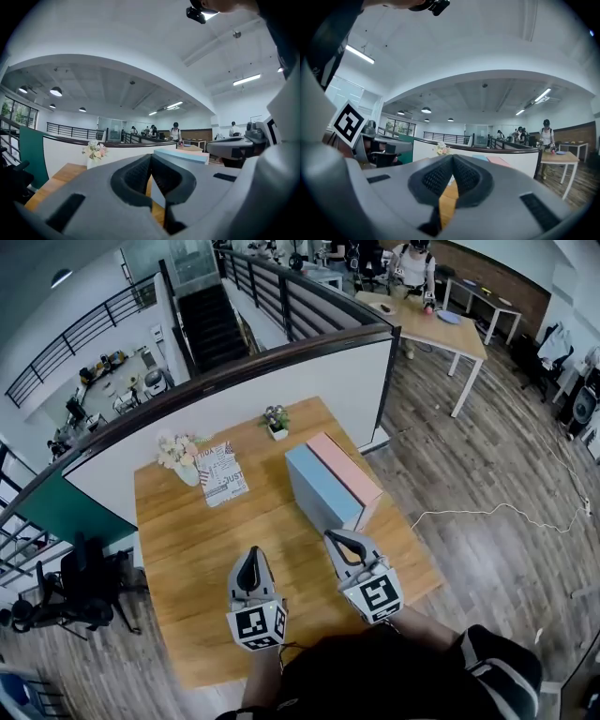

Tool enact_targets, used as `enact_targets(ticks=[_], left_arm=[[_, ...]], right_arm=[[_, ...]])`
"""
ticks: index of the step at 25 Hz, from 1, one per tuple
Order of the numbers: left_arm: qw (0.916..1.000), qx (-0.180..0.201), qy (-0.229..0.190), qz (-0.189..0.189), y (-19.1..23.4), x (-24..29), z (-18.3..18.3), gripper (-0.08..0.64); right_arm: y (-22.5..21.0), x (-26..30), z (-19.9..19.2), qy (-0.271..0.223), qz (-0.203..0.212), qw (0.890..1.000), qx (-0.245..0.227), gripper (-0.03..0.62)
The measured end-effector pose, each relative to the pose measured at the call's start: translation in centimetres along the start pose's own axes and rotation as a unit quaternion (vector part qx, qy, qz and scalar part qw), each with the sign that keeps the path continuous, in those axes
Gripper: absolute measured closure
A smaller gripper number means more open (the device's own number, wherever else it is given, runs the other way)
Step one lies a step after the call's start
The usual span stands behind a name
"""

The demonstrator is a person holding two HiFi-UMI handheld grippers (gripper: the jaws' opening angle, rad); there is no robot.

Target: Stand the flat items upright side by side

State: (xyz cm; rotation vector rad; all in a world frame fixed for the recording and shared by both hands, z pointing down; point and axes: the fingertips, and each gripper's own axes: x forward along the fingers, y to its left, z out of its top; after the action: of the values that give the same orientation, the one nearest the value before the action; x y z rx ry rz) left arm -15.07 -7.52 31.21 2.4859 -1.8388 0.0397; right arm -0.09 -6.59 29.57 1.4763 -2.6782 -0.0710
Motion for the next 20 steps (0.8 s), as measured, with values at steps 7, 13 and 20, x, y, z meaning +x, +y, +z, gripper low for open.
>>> enact_targets(ticks=[7,13,20], left_arm=[[0.9997,0.019,0.009,-0.009,-0.8,0.2,0.0,0.554],[0.9994,0.013,0.002,-0.032,-2.6,0.5,0.6,0.554],[0.9983,0.015,-0.011,-0.055,-4.1,1.8,1.7,0.554]], right_arm=[[-2.7,-1.6,-0.5,-0.008,-0.034,0.999,-0.011,0.588],[-4.3,-2.7,0.1,-0.013,-0.061,0.998,-0.019,0.588],[-5.5,-3.6,0.7,-0.006,-0.08,0.997,-0.017,0.588]])
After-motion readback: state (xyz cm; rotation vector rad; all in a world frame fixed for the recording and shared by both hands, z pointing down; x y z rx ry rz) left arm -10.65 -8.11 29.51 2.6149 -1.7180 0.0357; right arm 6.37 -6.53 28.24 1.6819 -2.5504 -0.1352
